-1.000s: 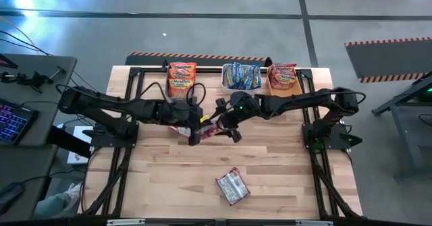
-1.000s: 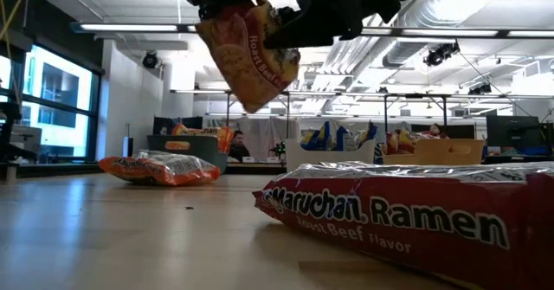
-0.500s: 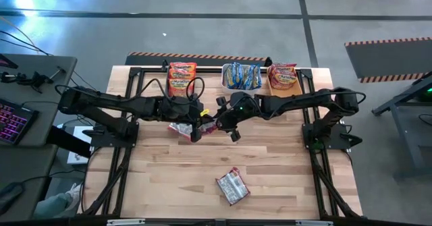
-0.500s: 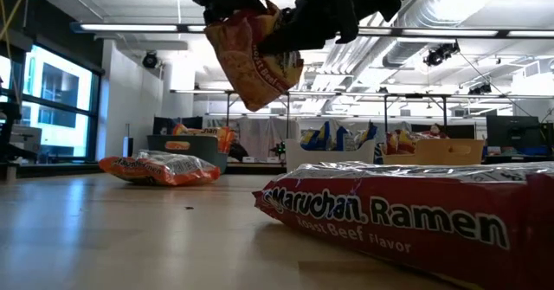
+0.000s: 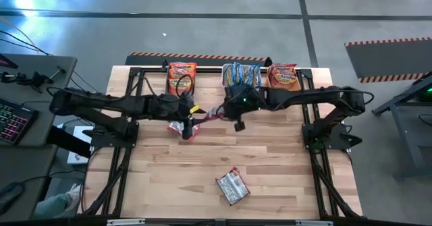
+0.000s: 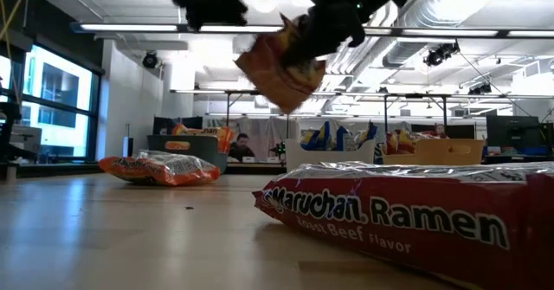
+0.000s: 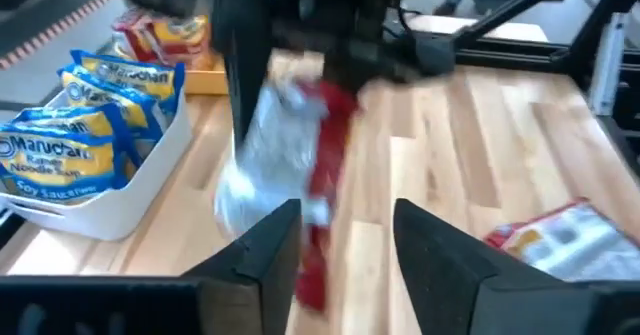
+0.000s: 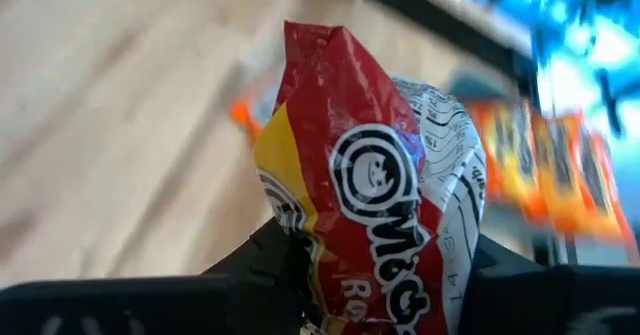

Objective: Sort Maruchan noodles
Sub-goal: Put the left red noodle pack into the yellow bin

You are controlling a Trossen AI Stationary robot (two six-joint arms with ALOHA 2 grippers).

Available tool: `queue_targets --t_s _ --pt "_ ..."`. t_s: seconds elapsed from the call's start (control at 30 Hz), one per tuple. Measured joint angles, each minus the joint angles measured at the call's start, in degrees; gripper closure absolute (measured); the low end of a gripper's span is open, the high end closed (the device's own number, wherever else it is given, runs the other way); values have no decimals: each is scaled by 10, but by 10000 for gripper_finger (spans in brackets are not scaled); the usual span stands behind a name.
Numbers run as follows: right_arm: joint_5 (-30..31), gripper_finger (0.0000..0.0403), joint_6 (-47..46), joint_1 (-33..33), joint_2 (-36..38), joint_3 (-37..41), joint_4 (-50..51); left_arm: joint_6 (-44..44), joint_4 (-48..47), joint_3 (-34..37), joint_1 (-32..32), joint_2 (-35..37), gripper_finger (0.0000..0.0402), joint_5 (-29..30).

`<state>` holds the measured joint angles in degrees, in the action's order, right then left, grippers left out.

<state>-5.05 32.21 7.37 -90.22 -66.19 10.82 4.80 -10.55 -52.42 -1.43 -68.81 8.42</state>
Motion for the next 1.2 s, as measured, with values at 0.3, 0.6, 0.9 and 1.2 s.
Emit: queue_targets --t_s 0.3,0.6,0.9,1.2 --pt "80 285 -22 121 -1 -129 370 -26 335 220 65 16 240 -27" --pt "156 285 5 292 -1 -139 537 -40 550 343 123 16 247 -51" --pt "155 285 4 375 -8 -136 602 -50 551 350 143 15 247 -82" --pt "125 285 21 420 -13 -136 639 -55 552 350 151 15 247 -83"
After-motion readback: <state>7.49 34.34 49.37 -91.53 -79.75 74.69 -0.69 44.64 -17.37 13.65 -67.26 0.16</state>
